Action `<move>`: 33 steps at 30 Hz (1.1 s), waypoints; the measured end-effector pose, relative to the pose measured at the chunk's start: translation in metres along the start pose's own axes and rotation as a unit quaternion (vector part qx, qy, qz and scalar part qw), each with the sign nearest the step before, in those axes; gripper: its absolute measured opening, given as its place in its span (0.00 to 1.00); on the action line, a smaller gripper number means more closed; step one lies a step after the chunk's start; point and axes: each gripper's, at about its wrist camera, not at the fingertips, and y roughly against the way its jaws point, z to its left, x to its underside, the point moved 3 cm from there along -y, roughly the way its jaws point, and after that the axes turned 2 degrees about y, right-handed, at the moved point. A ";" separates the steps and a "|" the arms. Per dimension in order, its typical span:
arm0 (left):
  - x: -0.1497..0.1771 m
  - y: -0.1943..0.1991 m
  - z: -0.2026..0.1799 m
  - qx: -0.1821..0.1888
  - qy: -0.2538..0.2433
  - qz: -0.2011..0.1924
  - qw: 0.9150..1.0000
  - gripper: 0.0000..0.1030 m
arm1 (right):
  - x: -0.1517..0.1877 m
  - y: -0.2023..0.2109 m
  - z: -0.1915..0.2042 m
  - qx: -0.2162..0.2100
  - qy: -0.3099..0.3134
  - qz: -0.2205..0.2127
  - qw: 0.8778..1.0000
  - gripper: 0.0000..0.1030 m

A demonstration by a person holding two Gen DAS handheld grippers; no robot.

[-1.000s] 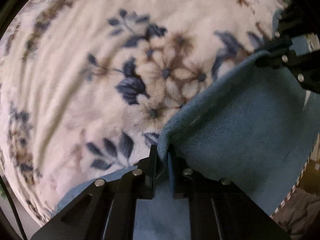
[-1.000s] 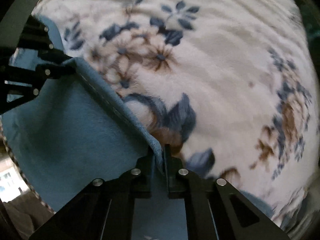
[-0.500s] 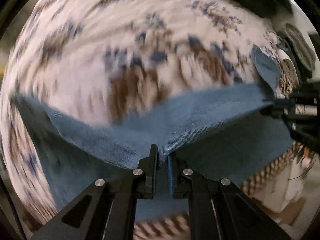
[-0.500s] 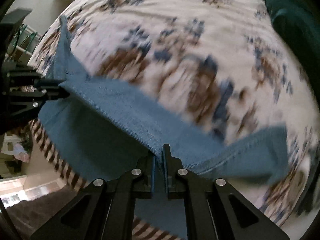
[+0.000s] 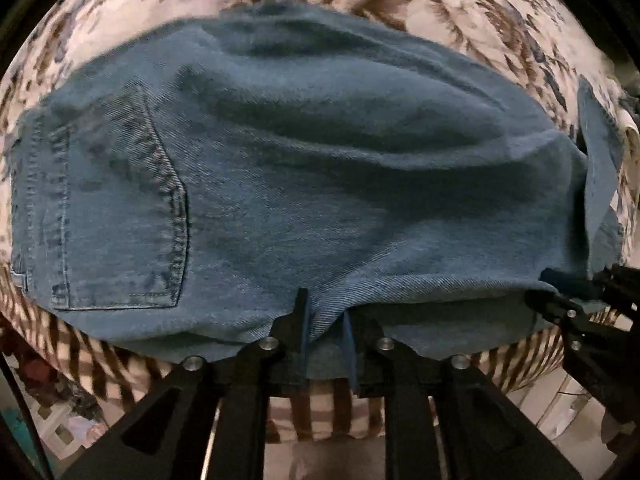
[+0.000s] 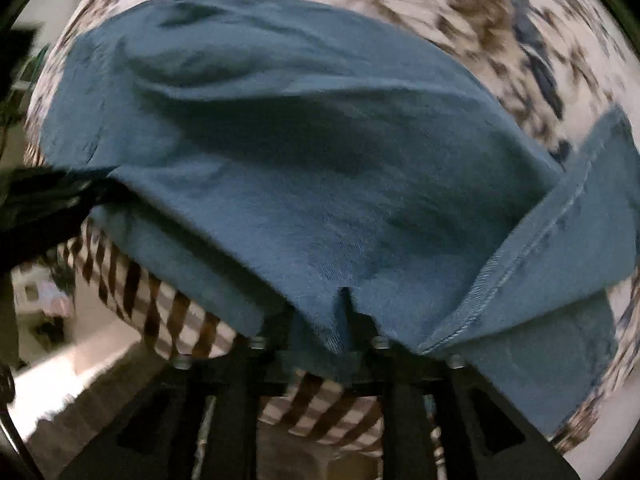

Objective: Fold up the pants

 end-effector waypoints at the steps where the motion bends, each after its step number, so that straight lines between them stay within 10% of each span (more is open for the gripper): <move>1: 0.000 0.003 -0.001 -0.003 0.003 -0.004 1.000 0.15 | 0.000 0.002 -0.005 -0.002 -0.016 -0.001 1.000 0.61; 2: 0.001 0.007 -0.001 -0.004 0.008 -0.011 1.000 0.17 | 0.000 0.004 -0.010 -0.007 -0.026 -0.003 1.000 0.82; 7: 0.010 0.019 0.000 -0.030 0.032 -0.028 0.999 0.75 | 0.008 0.025 -0.032 -0.017 -0.072 -0.023 0.997 0.84; 16: 0.015 0.074 -0.024 -0.083 0.040 -0.107 0.990 0.97 | 0.013 0.079 -0.101 -0.003 -0.163 -0.069 0.984 0.89; 26: -0.042 0.035 -0.095 -0.138 -0.009 -0.107 0.985 0.97 | -0.055 0.054 -0.231 0.016 -0.356 -0.079 0.931 0.88; 28: -0.046 0.028 -0.103 -0.144 -0.020 -0.103 0.984 0.97 | -0.070 0.041 -0.246 0.039 -0.358 -0.060 0.931 0.73; 30: -0.048 0.025 -0.109 -0.143 -0.030 -0.100 0.984 0.97 | -0.071 0.039 -0.256 0.069 -0.360 -0.048 0.929 0.33; 33: -0.043 0.028 -0.116 -0.132 -0.041 -0.099 0.985 0.97 | -0.036 0.062 -0.273 0.037 -0.413 -0.094 0.905 0.15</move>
